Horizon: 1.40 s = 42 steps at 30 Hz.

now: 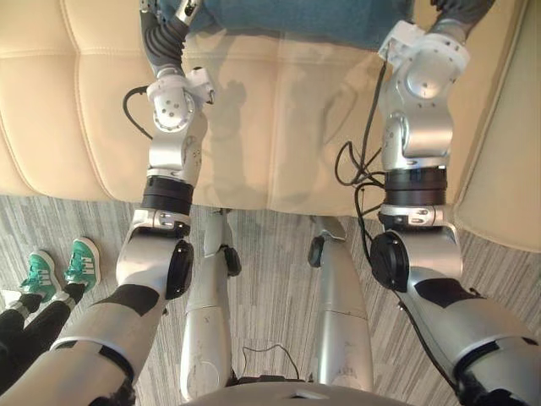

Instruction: Pick up cushions and gather them together orderly.

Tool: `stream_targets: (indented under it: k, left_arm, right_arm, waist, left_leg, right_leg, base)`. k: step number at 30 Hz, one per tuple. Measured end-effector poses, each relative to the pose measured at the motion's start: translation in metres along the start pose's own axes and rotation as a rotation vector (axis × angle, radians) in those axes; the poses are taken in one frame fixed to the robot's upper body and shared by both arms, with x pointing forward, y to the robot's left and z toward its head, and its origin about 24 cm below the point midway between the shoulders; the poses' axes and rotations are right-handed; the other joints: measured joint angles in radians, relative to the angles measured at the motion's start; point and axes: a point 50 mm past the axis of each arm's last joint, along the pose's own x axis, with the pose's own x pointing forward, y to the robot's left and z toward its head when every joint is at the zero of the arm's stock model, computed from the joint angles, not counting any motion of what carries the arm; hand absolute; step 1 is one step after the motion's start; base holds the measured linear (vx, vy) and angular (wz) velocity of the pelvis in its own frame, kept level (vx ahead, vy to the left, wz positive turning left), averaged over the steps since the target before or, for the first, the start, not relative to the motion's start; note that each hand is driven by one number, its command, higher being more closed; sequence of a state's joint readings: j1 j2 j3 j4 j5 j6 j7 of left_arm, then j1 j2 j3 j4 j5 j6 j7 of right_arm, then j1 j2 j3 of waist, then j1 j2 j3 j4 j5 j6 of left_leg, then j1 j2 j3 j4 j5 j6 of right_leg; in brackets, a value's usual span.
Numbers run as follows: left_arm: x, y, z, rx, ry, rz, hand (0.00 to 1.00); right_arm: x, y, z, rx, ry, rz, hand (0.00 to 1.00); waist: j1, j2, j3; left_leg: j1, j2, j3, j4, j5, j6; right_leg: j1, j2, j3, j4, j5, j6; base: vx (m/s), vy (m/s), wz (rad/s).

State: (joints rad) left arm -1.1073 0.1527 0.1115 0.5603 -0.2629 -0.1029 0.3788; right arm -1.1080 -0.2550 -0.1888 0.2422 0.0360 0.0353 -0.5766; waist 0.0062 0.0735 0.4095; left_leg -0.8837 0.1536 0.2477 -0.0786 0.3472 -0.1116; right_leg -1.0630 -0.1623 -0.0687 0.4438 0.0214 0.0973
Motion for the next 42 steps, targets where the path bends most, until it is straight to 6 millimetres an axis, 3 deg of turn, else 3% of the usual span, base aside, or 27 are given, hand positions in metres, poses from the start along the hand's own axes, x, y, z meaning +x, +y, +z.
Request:
stream_targets:
  k: [5, 9, 12, 14, 18, 20, 21, 23, 25, 28, 29, 30, 32, 37, 40, 42]
  left_arm:
    - [0.004, 0.035, 0.018, 0.079, -0.085, 0.009, 0.00]
    - [-0.006, 0.080, 0.038, 0.152, -0.194, 0.041, 0.00]
    - [-0.021, 0.104, 0.036, 0.159, -0.204, 0.065, 0.00]
    - [-0.041, 0.123, 0.018, 0.201, -0.152, 0.070, 0.00]
    - [-0.099, 0.160, -0.028, 0.248, 0.038, 0.119, 0.00]
    - [-0.150, 0.182, -0.064, 0.275, 0.226, 0.163, 0.00]
    - [-0.161, 0.185, -0.070, 0.278, 0.267, 0.171, 0.00]
    - [-0.223, 0.197, -0.103, 0.283, 0.490, 0.215, 0.00]
    - [-0.243, 0.200, -0.114, 0.278, 0.574, 0.236, 0.00]
    - [-0.311, 0.204, -0.150, 0.303, 0.885, 0.252, 0.00]
    - [-0.319, 0.204, -0.154, 0.309, 0.924, 0.250, 0.00]
    - [-0.344, 0.205, -0.165, 0.335, 1.039, 0.239, 0.00]
    - [-0.375, 0.207, -0.175, 0.365, 1.183, 0.241, 0.00]
    - [-0.421, 0.216, -0.181, 0.403, 1.399, 0.270, 0.00]
    - [-0.440, 0.223, -0.179, 0.426, 1.478, 0.285, 0.00]
    - [-0.441, 0.226, -0.178, 0.437, 1.486, 0.290, 0.00]
  right_arm:
    - [-0.001, -0.031, 0.000, -0.035, -0.054, 0.020, 0.00]
    - [-0.018, -0.073, -0.015, -0.123, -0.047, 0.072, 0.00]
    - [-0.035, -0.096, -0.023, -0.166, -0.024, 0.102, 0.00]
    - [-0.056, -0.113, -0.032, -0.213, 0.013, 0.145, 0.00]
    - [-0.111, -0.140, -0.060, -0.257, 0.177, 0.192, 0.00]
    - [-0.157, -0.154, -0.083, -0.267, 0.356, 0.196, 0.00]
    - [-0.167, -0.157, -0.087, -0.270, 0.394, 0.199, 0.00]
    - [-0.219, -0.174, -0.105, -0.301, 0.595, 0.198, 0.00]
    - [-0.237, -0.179, -0.114, -0.318, 0.675, 0.197, 0.00]
    - [-0.304, -0.202, -0.142, -0.381, 0.983, 0.178, 0.00]
    - [-0.314, -0.205, -0.144, -0.387, 1.027, 0.174, 0.00]
    - [-0.338, -0.214, -0.151, -0.422, 1.142, 0.174, 0.00]
    - [-0.368, -0.228, -0.157, -0.463, 1.289, 0.142, 0.00]
    - [-0.416, -0.261, -0.156, -0.531, 1.530, 0.029, 0.00]
    - [-0.427, -0.271, -0.154, -0.548, 1.590, -0.020, 0.00]
    - [-0.430, -0.274, -0.155, -0.553, 1.609, -0.030, 0.00]
  waist:
    - [-0.003, -0.001, 0.000]
    - [-0.004, -0.009, -0.003]
    - [-0.012, -0.011, -0.004]
    - [-0.018, -0.019, -0.008]
    - [-0.019, -0.060, -0.039]
    - [-0.013, -0.098, -0.073]
    - [-0.013, -0.101, -0.085]
    - [-0.012, -0.106, -0.154]
    - [-0.010, -0.106, -0.173]
    - [-0.005, -0.106, -0.231]
    - [-0.004, -0.107, -0.242]
    - [-0.003, -0.103, -0.274]
    - [-0.007, -0.097, -0.297]
    - [-0.007, -0.090, -0.333]
    - [-0.010, -0.088, -0.336]
    - [-0.010, -0.089, -0.336]
  left_leg:
    - [0.038, 0.004, 0.004, 0.000, 0.014, 0.017]
    - [0.115, 0.012, 0.004, 0.000, -0.004, 0.029]
    - [0.153, 0.014, -0.003, 0.025, -0.015, 0.028]
    - [0.197, 0.012, -0.013, 0.059, -0.039, 0.029]
    - [0.314, 0.011, -0.036, 0.118, -0.105, 0.024]
    - [0.404, 0.015, -0.039, 0.161, -0.159, 0.015]
    - [0.416, 0.016, -0.039, 0.169, -0.170, 0.013]
    - [0.472, 0.023, -0.034, 0.187, -0.205, 0.012]
    - [0.498, 0.029, -0.023, 0.185, -0.218, 0.009]
    - [0.611, 0.034, 0.013, 0.174, -0.246, 0.009]
    - [0.622, 0.035, 0.019, 0.170, -0.249, 0.005]
    - [0.649, 0.037, 0.031, 0.154, -0.250, 0.003]
    - [0.699, 0.037, 0.049, 0.118, -0.249, 0.002]
    - [0.791, 0.030, 0.075, 0.049, -0.243, -0.007]
    - [0.842, 0.020, 0.094, 0.022, -0.243, -0.007]
    - [0.859, 0.016, 0.107, 0.020, -0.246, -0.007]
  right_leg:
    - [0.015, 0.003, 0.004, 0.042, -0.024, -0.008]
    - [0.080, 0.011, -0.001, 0.070, -0.053, -0.016]
    - [0.130, 0.007, -0.015, 0.081, -0.071, -0.019]
    - [0.190, 0.001, -0.028, 0.101, -0.097, -0.021]
    - [0.336, -0.015, -0.052, 0.126, -0.155, -0.024]
    - [0.449, -0.023, -0.060, 0.119, -0.194, -0.023]
    - [0.469, -0.023, -0.063, 0.115, -0.198, -0.023]
    - [0.557, -0.014, -0.075, 0.063, -0.202, -0.023]
    - [0.590, -0.008, -0.074, 0.035, -0.200, -0.018]
    - [0.714, 0.003, -0.063, -0.047, -0.172, -0.001]
    - [0.721, 0.005, -0.058, -0.056, -0.169, 0.001]
    - [0.754, 0.011, -0.052, -0.095, -0.156, 0.002]
    - [0.801, 0.021, -0.046, -0.152, -0.135, 0.007]
    - [0.898, 0.037, -0.025, -0.278, -0.086, 0.017]
    - [0.951, 0.039, 0.001, -0.332, -0.057, 0.025]
    - [0.965, 0.038, 0.012, -0.347, -0.048, 0.027]
  base:
    - [-0.05, -0.155, 0.01]
    - [-0.06, -0.186, -0.01]
    - [-0.04, -0.167, 0.11]
    - [-0.02, -0.138, 0.19]
    - [0.03, -0.140, 0.18]
    - [0.07, -0.081, 0.08]
    - [0.13, -0.052, 0.03]
    - [0.14, -0.012, -0.05]
    - [0.08, 0.006, -0.16]
    - [0.14, 0.047, -0.29]
    - [0.11, 0.032, -0.26]
    - [0.11, 0.030, -0.23]
    - [0.09, 0.035, -0.22]
    - [0.08, 0.039, -0.19]
    - [0.09, 0.044, -0.22]
    - [0.06, 0.031, -0.21]
